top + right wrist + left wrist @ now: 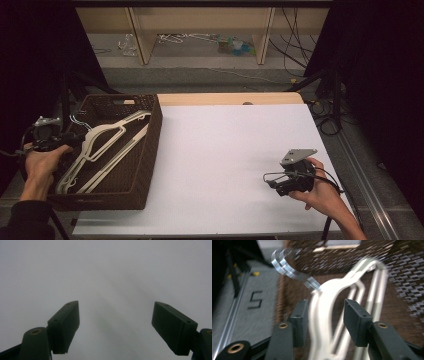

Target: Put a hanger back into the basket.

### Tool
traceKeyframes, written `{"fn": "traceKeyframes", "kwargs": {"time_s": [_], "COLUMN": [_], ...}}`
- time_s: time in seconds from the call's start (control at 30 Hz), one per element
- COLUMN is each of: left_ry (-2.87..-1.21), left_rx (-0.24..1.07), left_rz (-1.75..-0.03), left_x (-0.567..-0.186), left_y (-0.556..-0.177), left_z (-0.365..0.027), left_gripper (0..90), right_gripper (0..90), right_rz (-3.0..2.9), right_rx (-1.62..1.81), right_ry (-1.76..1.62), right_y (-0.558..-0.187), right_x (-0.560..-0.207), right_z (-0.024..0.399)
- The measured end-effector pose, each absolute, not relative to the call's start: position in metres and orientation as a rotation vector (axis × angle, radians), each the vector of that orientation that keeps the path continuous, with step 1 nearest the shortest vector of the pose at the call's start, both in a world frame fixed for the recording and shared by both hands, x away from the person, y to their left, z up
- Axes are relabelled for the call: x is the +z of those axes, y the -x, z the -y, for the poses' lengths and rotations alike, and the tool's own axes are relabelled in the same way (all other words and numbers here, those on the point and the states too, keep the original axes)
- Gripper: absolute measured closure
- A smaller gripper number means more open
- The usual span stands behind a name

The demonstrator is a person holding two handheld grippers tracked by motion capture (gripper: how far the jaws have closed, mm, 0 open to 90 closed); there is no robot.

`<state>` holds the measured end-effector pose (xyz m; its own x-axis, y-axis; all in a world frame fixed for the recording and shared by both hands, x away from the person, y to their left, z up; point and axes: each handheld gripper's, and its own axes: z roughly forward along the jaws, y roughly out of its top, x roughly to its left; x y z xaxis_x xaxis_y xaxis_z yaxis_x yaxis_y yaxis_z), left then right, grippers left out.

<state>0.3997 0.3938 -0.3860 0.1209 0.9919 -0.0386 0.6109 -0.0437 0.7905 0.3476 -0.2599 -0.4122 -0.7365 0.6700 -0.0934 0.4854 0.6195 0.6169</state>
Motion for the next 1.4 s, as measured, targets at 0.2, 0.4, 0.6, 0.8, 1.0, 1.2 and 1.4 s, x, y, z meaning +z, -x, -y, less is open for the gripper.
{"fn": "traceKeyframes", "kwargs": {"time_s": [0.2, 0.4, 0.6, 0.8, 1.0, 1.2, 1.4], "left_ry": [-1.689, -1.688, -1.707, -1.719, -1.729, -1.791, -1.817], "left_rx": [0.703, 0.646, 0.639, 0.627, 0.615, 0.598, 0.597], "left_rz": [-1.415, -1.267, -1.121, -1.007, -0.946, -0.892, -0.846], "left_x": [-0.375, -0.366, -0.358, -0.364, -0.378, -0.400, -0.409], "left_y": [-0.376, -0.348, -0.325, -0.304, -0.288, -0.276, -0.261], "left_z": [-0.360, -0.315, -0.274, -0.242, -0.220, -0.204, -0.195], "left_gripper": [45.8, 37.2, 33.7, 29.9, 21.7, 16.8, 16.8], "right_gripper": [23.2, 22.4, 22.2, 21.8, 20.9, 18.9, 18.8], "right_rz": [-2.497, -2.471, -2.446, -2.403, -2.366, -2.368, -2.355], "right_rx": [0.852, 0.898, 0.933, 0.996, 1.063, 1.080, 1.111], "right_ry": [-0.935, -0.919, -0.913, -0.910, -0.922, -0.919, -0.914], "right_y": [-0.347, -0.345, -0.344, -0.340, -0.334, -0.329, -0.321], "right_x": [-0.411, -0.409, -0.410, -0.409, -0.414, -0.419, -0.419], "right_z": [0.259, 0.259, 0.257, 0.254, 0.252, 0.253, 0.251]}}
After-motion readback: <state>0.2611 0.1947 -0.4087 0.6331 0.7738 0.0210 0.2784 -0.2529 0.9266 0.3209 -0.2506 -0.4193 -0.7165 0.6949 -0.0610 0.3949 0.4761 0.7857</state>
